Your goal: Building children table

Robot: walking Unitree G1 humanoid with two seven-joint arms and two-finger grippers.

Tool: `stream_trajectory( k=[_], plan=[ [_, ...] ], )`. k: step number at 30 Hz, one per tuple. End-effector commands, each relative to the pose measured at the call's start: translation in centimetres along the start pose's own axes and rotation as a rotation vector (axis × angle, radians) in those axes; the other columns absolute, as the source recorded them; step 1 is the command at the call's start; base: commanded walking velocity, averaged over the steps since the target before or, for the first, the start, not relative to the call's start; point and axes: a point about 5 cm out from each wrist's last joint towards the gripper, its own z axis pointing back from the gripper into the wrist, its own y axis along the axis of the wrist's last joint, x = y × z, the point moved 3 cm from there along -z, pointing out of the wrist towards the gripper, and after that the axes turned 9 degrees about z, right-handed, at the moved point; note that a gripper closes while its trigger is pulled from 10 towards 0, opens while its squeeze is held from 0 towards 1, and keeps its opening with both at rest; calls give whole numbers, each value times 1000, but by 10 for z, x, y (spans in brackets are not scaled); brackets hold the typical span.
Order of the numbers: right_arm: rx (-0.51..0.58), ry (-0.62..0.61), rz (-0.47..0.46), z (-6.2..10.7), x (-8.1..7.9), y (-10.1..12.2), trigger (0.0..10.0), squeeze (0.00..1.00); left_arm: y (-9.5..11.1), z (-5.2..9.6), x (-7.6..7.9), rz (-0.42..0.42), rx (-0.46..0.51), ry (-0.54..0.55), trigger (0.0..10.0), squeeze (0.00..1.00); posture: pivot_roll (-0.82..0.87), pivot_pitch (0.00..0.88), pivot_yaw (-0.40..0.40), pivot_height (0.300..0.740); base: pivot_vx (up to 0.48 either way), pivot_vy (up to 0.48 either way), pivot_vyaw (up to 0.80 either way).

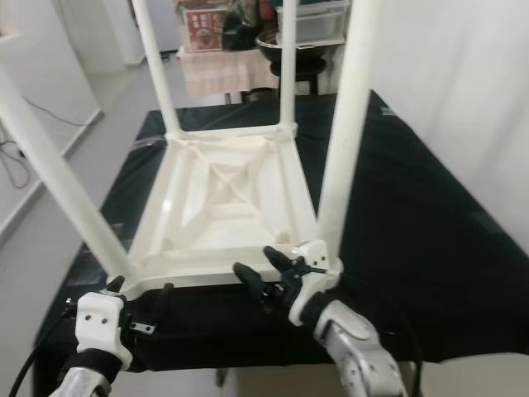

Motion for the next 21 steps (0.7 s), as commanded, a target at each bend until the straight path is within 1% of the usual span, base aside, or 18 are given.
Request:
stream_trajectory(
  k=[1, 3, 5, 6, 7, 9, 12, 14, 16, 21],
  plan=[
    [7, 0, 9, -6, -3, 4, 10000, 0, 1, 0, -6, -34, -2, 18, 10000, 0, -53, 0, 35, 740, 0, 0, 0],
    [9, -13, 42, -7, -1, 6, 10000, 0, 2, 0, -7, -27, -2, 20, 10000, 0, -54, 0, 37, 740, 0, 0, 0],
    [9, -16, 52, -7, -1, 7, 10000, 0, 2, 0, -7, -22, -2, 20, 10000, 0, -54, 0, 37, 740, 0, 0, 0],
    [9, -31, 83, -7, 2, 9, 10000, 0, 2, 0, -8, -14, -3, 19, 10000, 0, -54, 0, 37, 740, 0, 0, 0],
    [9, -31, 83, -7, 2, 9, 10000, 0, 2, 0, -8, -14, -3, 19, 10000, 0, -54, 0, 37, 740, 0, 0, 0],
    [18, -77, 158, -9, 11, 18, 10000, 0, 2, -1, -7, 36, -13, -6, 10000, 0, -56, 0, 40, 740, 0, 0, 0],
    [20, -94, 182, -10, 15, 21, 10000, 0, 3, -2, -7, 58, -16, -16, 10000, 0, -56, 0, 40, 740, 0, 0, 0],
    [33, -126, 230, -10, 24, 32, 10000, 0, 6, -5, -5, 91, -15, -80, 10000, 0, -60, 0, 37, 740, 0, 0, 0],
    [50, -108, 251, -10, 25, 40, 10000, 0, 8, -9, -4, 117, -14, -126, 10000, 0, -60, 0, 37, 740, 0, 0, -800],
    [68, -88, 256, -10, 23, 44, 10000, 0, 9, -11, -3, 124, -17, -148, 10000, 0, -70, 0, 41, 740, 0, 0, -800]
  ],
)
